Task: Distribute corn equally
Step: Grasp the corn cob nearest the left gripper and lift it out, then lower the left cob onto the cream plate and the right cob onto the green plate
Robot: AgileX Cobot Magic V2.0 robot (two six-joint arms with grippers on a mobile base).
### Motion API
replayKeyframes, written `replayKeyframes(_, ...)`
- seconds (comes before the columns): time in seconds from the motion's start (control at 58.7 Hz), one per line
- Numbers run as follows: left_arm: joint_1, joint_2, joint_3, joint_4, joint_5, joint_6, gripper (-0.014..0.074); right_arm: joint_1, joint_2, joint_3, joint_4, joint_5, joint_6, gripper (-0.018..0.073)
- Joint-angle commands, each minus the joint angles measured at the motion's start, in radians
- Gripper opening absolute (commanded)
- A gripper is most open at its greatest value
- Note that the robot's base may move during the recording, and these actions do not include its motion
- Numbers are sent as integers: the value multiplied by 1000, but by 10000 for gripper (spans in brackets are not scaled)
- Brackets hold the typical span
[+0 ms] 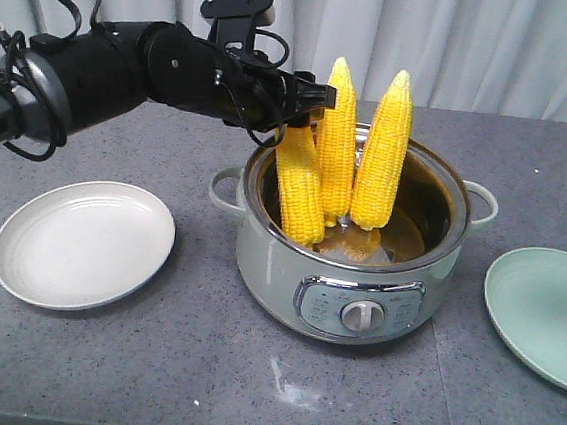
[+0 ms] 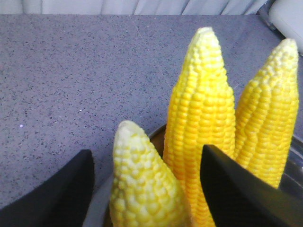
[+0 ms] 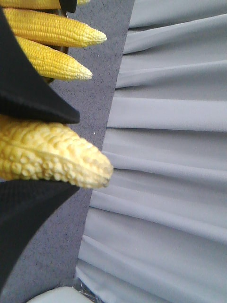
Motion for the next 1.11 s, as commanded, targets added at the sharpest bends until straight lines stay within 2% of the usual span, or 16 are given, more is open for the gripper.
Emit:
replayKeyframes(0.0,-5,-50,-34,-21,-55,4,465,-4,-18,-27,15,-67,2,-5)
replayKeyframes(0.102,-5,-48,-34,-21,-41,4,447,-4,-18,-27,15,-66,2,-5)
replayKeyframes(0.205,-5,-48,-34,-21,-28,4,392,-4,-18,-27,15,-66,2,-5)
replayKeyframes(0.545,-5,-64,-35,-21,22,4,17,-4,-18,-27,15,-57,3,-5)
replayKeyframes(0.665,-5,-127,-35,-18,34,7,-8,-4,-18,-27,15,-57,3,-5)
replayKeyframes(0.733,-1,-185,-35,-8,41,38,-7,-4,-18,-27,17,-57,5,-5)
replayKeyframes(0.869,-1,-336,-35,79,65,90,-8,-4,-18,-27,18,-51,24,-5)
replayKeyframes(1.091,-1,-603,-34,348,168,74,-8,-4,-18,-27,16,-15,27,-5)
